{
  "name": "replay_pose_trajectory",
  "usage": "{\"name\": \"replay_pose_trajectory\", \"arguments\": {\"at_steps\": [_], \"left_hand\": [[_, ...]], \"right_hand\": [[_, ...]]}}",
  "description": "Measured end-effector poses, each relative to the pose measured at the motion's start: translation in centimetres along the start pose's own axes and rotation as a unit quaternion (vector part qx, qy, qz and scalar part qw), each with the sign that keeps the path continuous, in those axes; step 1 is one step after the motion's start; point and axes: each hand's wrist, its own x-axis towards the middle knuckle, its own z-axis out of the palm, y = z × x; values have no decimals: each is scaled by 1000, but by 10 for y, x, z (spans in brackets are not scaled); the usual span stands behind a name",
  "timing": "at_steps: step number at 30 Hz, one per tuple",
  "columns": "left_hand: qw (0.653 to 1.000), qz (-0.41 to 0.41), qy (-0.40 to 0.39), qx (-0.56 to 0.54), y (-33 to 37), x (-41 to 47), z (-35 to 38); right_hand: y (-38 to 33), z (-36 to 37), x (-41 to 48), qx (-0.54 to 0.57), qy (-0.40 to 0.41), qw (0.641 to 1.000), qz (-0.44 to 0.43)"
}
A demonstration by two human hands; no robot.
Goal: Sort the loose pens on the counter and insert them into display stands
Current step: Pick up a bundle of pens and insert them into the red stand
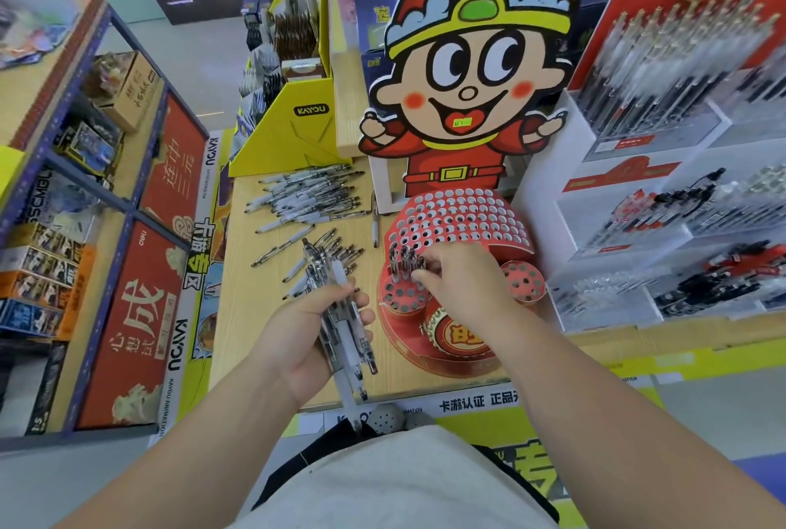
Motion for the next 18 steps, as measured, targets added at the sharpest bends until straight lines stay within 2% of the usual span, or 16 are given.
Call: {"name": "replay_pose_trajectory", "arguments": {"at_steps": [4,7,9,13,18], "left_hand": [[1000,1,-13,19,2,-3,0],[996,21,-22,89,5,-6,1],[990,35,-49,130,8,-8,4],[974,59,-94,197,10,-13,15],[964,51,-134,225,10,-14,24]], "right_hand": [[-1,-7,-6,23,-13,1000,16],[-10,-23,-20,122,37,990,54],[-20,-34,-27,211,52,974,69],[-43,-47,-38,418,-42,903,92],[-45,-49,-40,481,-66,868,106]]}}
